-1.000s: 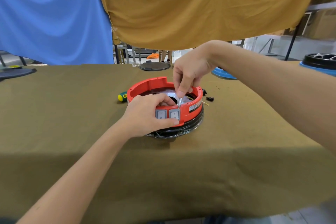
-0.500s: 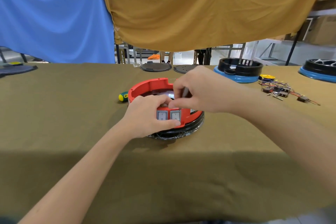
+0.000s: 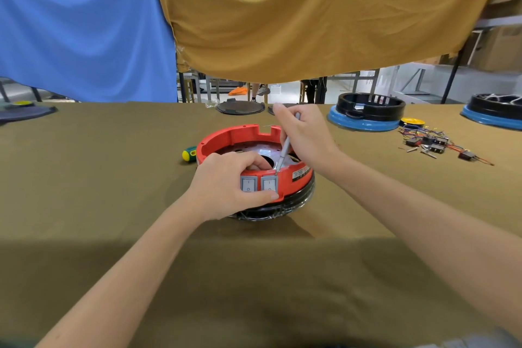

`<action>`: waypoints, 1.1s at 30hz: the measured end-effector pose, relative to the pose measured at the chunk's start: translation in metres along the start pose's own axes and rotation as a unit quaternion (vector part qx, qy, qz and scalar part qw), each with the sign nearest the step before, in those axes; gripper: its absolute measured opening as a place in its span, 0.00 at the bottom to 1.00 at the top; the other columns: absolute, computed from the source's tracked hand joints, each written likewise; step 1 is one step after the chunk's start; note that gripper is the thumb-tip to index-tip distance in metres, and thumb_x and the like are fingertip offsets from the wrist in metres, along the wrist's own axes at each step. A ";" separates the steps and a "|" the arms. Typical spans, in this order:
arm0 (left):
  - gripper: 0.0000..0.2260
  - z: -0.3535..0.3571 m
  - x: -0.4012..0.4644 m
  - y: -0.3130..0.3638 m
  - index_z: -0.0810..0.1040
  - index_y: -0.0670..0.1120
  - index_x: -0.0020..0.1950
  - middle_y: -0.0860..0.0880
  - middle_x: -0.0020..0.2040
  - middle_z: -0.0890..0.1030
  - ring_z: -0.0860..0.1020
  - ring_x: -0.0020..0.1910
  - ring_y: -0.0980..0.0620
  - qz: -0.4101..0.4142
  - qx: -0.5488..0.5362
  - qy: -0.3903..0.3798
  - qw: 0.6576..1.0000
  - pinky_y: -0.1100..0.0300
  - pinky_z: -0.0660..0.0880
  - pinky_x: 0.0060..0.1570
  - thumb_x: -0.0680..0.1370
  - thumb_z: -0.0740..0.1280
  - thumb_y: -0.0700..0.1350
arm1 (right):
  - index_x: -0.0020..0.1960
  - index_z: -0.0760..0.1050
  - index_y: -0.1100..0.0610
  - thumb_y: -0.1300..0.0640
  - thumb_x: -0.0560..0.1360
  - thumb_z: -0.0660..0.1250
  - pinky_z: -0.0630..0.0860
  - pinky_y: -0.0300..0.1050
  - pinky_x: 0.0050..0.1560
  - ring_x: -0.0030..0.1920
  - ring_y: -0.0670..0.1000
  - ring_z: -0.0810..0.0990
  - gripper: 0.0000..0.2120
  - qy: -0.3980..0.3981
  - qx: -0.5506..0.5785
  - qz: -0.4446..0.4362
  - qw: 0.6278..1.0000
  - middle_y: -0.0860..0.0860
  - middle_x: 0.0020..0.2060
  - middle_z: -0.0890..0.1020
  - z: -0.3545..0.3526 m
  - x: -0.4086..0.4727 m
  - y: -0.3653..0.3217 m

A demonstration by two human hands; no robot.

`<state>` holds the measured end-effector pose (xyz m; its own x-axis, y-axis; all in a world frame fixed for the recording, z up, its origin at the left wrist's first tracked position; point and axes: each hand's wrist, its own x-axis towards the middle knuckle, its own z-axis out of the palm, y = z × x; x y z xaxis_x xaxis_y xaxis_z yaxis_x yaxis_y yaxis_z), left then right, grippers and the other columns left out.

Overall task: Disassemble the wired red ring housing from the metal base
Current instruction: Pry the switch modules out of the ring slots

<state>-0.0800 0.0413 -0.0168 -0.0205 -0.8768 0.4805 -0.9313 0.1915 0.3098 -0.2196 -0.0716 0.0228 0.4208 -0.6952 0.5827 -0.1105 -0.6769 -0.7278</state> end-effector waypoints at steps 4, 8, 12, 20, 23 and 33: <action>0.23 0.003 0.000 -0.001 0.79 0.58 0.53 0.68 0.42 0.76 0.74 0.44 0.71 0.004 0.005 0.022 1.000 0.75 0.64 0.44 0.65 0.67 0.69 | 0.28 0.65 0.66 0.58 0.80 0.60 0.59 0.45 0.29 0.26 0.51 0.60 0.23 0.087 0.026 0.042 0.995 0.57 0.23 0.62 0.011 -0.003 0.012; 0.24 0.005 0.000 0.000 0.80 0.57 0.53 0.66 0.45 0.79 0.78 0.47 0.65 0.010 0.011 0.032 0.999 0.63 0.69 0.49 0.65 0.66 0.71 | 0.28 0.67 0.64 0.59 0.80 0.60 0.59 0.44 0.29 0.26 0.50 0.59 0.22 0.079 0.039 0.035 0.995 0.55 0.23 0.61 0.010 -0.002 0.013; 0.23 0.003 -0.002 0.003 0.79 0.57 0.54 0.63 0.46 0.81 0.79 0.47 0.62 0.012 0.007 0.031 0.999 0.58 0.71 0.52 0.66 0.66 0.70 | 0.25 0.60 0.55 0.60 0.83 0.60 0.58 0.35 0.29 0.23 0.45 0.59 0.27 0.107 0.028 -0.098 0.989 0.47 0.20 0.61 0.002 -0.013 0.003; 0.23 0.005 -0.003 0.003 0.79 0.57 0.54 0.67 0.43 0.76 0.76 0.45 0.64 0.015 0.013 0.035 0.999 0.55 0.73 0.52 0.66 0.67 0.69 | 0.25 0.60 0.60 0.61 0.82 0.61 0.57 0.39 0.28 0.22 0.47 0.59 0.27 0.099 -0.046 -0.178 0.978 0.55 0.19 0.61 0.005 -0.013 -0.012; 0.24 0.006 -0.002 0.002 0.80 0.56 0.54 0.66 0.45 0.76 0.76 0.47 0.63 0.013 0.013 0.042 0.999 0.55 0.72 0.54 0.65 0.68 0.69 | 0.25 0.58 0.58 0.61 0.82 0.61 0.56 0.35 0.29 0.23 0.46 0.57 0.27 0.131 0.009 -0.116 0.984 0.49 0.20 0.58 0.009 -0.013 -0.006; 0.25 0.007 -0.001 0.000 0.78 0.56 0.54 0.65 0.46 0.78 0.77 0.48 0.62 0.020 0.001 0.037 0.999 0.57 0.66 0.54 0.64 0.67 0.70 | 0.28 0.63 0.58 0.59 0.76 0.62 0.59 0.38 0.25 0.23 0.48 0.57 0.19 0.044 0.010 0.093 0.995 0.49 0.22 0.60 0.009 0.003 0.012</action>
<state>-0.0825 0.0391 -0.0235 -0.0310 -0.8332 0.5521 -0.9307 0.2255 0.2880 -0.2115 -0.0793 0.0122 0.3144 -0.8270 0.4662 -0.1600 -0.5302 -0.8327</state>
